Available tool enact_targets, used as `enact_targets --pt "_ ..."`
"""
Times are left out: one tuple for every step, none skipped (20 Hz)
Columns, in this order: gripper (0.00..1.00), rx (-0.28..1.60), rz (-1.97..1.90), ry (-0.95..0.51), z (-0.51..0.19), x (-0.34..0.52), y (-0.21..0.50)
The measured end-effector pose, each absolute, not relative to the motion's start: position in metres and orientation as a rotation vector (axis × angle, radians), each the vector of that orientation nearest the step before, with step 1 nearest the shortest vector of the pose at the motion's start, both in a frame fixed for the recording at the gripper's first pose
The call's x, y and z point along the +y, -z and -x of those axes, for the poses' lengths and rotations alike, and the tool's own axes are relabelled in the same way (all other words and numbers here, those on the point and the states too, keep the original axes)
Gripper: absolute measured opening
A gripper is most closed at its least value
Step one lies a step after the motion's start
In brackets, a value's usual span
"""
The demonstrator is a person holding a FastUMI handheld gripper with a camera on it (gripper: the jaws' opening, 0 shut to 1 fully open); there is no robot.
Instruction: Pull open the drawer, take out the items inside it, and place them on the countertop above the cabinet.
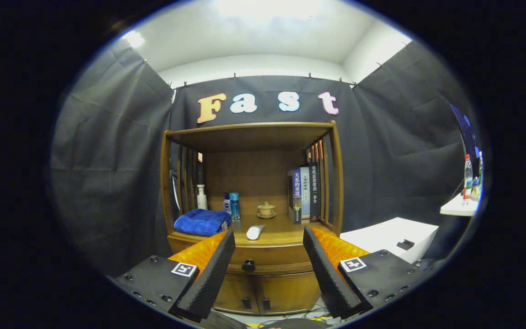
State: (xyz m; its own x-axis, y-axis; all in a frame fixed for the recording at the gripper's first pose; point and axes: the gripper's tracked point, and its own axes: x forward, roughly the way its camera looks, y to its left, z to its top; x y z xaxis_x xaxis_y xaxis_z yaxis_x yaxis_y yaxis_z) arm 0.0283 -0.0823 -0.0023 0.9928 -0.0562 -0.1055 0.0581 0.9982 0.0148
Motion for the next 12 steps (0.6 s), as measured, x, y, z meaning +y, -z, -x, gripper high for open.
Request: enact_targets --pt "0.98 0.101 -0.021 0.054 -0.024 -0.080 0.001" --pt "0.98 0.103 -0.027 0.050 -0.019 -0.079 0.002" --pt "0.98 0.106 -0.033 0.044 -0.016 -0.077 0.004" --pt "0.98 0.110 -0.040 0.041 -0.014 -0.076 0.005" --pt "0.98 0.106 -0.044 0.034 -0.013 -0.074 0.006" --pt "0.98 0.105 -0.045 0.032 -0.013 -0.073 0.007" --pt "0.98 0.102 -0.042 0.030 -0.014 -0.072 0.007" --pt "0.98 0.101 -0.039 0.031 -0.015 -0.071 0.008" --pt "0.98 0.100 -0.037 0.028 -0.015 -0.070 0.008" --pt "0.98 0.102 -0.036 0.023 -0.015 -0.067 0.008" --pt "0.98 0.104 -0.037 0.019 -0.015 -0.065 0.009" --pt "0.98 0.102 -0.038 0.017 -0.015 -0.064 0.008"
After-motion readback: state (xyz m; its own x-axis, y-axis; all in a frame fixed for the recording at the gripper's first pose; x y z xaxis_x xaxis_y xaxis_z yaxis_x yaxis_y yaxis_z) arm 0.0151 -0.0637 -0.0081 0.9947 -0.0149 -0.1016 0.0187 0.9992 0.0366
